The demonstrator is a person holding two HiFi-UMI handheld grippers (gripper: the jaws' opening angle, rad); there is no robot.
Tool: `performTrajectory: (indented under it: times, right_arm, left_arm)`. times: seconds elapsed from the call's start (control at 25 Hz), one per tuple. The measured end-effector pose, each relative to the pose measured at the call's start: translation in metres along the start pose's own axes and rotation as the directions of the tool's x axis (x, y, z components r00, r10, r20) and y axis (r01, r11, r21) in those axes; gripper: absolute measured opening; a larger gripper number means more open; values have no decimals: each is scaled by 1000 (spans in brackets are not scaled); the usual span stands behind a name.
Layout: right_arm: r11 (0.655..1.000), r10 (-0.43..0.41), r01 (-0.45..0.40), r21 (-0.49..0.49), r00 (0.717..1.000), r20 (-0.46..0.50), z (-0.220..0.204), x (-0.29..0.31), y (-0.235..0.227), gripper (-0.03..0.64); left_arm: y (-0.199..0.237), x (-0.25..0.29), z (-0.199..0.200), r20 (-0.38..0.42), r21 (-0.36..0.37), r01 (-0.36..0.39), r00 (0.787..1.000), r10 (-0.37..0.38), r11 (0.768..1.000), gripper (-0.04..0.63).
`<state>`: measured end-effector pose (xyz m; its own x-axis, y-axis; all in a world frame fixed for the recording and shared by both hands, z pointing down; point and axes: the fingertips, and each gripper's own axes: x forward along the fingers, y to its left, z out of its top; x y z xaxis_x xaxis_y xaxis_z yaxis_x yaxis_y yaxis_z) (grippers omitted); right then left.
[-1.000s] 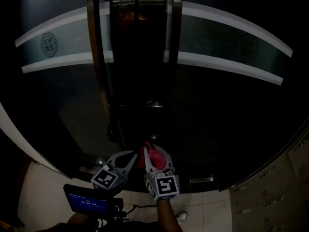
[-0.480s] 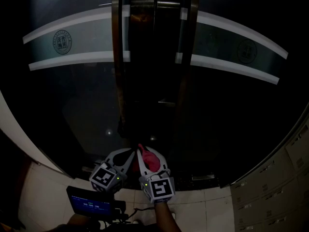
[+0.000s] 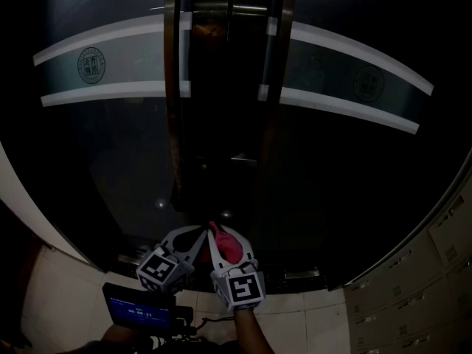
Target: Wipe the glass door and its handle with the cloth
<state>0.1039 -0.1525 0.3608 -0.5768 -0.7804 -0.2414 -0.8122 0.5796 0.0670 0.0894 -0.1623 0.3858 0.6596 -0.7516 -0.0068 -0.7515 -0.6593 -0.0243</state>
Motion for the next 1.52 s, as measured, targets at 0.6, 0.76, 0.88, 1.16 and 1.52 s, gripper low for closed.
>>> performTrajectory:
  times: [0.6, 0.76, 0.88, 1.16, 1.52]
  right_arm:
    - [991, 84, -72, -116, 991, 108, 95, 47, -66, 55]
    - [965, 147, -101, -241, 973, 181, 167, 72, -95, 55]
    - [945, 184, -113, -307, 960, 213, 219, 92, -118, 55]
    - [914, 211, -95, -394, 942, 262, 336, 134, -160, 55]
    - [907, 164, -45, -420, 954, 251, 336, 147, -206, 55]
  left_arm:
    - [15, 66, 90, 89, 50, 64, 994, -68, 997, 3]
    - [21, 81, 141, 149, 83, 59, 986, -70, 995, 3]
    - [23, 93, 163, 144, 75, 79, 985, -90, 994, 5]
    - [24, 109, 175, 134, 75, 44, 989, -54, 996, 5]
    - [27, 119, 148, 97, 35, -20, 995, 16, 999, 5]
